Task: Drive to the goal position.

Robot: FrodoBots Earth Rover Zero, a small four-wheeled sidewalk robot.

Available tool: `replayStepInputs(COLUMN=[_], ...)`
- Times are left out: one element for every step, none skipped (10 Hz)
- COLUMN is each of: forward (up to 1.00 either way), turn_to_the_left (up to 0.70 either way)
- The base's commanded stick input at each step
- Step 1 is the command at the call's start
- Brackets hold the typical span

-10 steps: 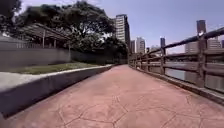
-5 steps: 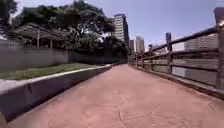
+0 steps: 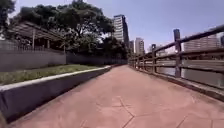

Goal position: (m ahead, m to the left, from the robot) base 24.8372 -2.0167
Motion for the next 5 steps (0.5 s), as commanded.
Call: replayStepInputs(forward=[1.00,1.00,1.00,1.00,1.00], turn_to_the_left=[-0.36,0.01,0.01,0.01,0.01])
